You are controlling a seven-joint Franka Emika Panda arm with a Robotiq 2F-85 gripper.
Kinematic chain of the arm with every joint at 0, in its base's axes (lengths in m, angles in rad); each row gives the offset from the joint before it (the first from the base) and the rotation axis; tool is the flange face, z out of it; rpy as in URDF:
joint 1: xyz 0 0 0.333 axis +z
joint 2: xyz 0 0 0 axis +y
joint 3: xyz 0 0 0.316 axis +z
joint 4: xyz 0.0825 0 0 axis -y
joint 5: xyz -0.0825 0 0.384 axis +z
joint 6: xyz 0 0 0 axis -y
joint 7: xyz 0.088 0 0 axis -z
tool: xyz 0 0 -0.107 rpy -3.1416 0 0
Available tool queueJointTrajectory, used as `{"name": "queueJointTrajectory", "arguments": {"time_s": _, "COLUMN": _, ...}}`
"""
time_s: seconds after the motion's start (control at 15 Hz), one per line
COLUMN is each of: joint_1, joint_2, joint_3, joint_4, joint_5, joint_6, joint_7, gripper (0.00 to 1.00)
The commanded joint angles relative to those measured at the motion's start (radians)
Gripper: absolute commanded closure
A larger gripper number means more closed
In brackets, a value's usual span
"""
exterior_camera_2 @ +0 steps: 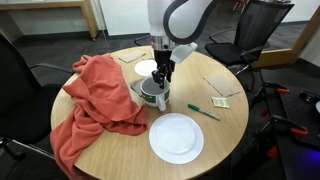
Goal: Move the mug cup to the right
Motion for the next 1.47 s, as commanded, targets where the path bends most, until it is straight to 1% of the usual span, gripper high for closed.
{"name": "queueJointTrajectory", "arguments": {"time_s": 0.0, "joint_1": 0.006, "joint_2": 0.004, "joint_3": -0.004, "joint_4": 0.009, "joint_5": -0.005, "joint_6": 0.015, "joint_7": 0.003, "gripper": 0.73}}
{"name": "queueJointTrajectory", "arguments": {"time_s": 0.2, "joint_1": 0.009, "joint_2": 0.004, "joint_3": -0.005, "joint_4": 0.01, "joint_5": -0.008, "joint_6": 0.013, "joint_7": 0.005, "gripper": 0.96}}
{"name": "queueJointTrajectory", "arguments": {"time_s": 0.27, "joint_1": 0.011, "joint_2": 0.003, "joint_3": -0.005, "joint_4": 0.011, "joint_5": -0.009, "joint_6": 0.012, "joint_7": 0.006, "gripper": 1.0}}
{"name": "queueJointTrajectory", "arguments": {"time_s": 0.4, "joint_1": 0.013, "joint_2": 0.003, "joint_3": -0.007, "joint_4": 0.013, "joint_5": -0.012, "joint_6": -0.002, "joint_7": 0.005, "gripper": 1.0}}
{"name": "queueJointTrajectory", "arguments": {"time_s": 0.47, "joint_1": 0.018, "joint_2": 0.0, "joint_3": -0.013, "joint_4": 0.011, "joint_5": -0.019, "joint_6": -0.008, "joint_7": 0.01, "gripper": 0.97}}
{"name": "queueJointTrajectory", "arguments": {"time_s": 0.73, "joint_1": 0.019, "joint_2": -0.031, "joint_3": -0.025, "joint_4": -0.01, "joint_5": -0.019, "joint_6": -0.016, "joint_7": 0.024, "gripper": 0.97}}
{"name": "queueJointTrajectory", "arguments": {"time_s": 1.0, "joint_1": 0.013, "joint_2": -0.08, "joint_3": -0.06, "joint_4": -0.048, "joint_5": -0.027, "joint_6": -0.027, "joint_7": 0.043, "gripper": 0.97}}
{"name": "queueJointTrajectory", "arguments": {"time_s": 1.13, "joint_1": 0.001, "joint_2": -0.105, "joint_3": -0.081, "joint_4": -0.069, "joint_5": -0.026, "joint_6": -0.024, "joint_7": 0.039, "gripper": 0.97}}
{"name": "queueJointTrajectory", "arguments": {"time_s": 1.4, "joint_1": -0.052, "joint_2": -0.162, "joint_3": -0.12, "joint_4": -0.104, "joint_5": -0.014, "joint_6": -0.03, "joint_7": 0.014, "gripper": 0.97}}
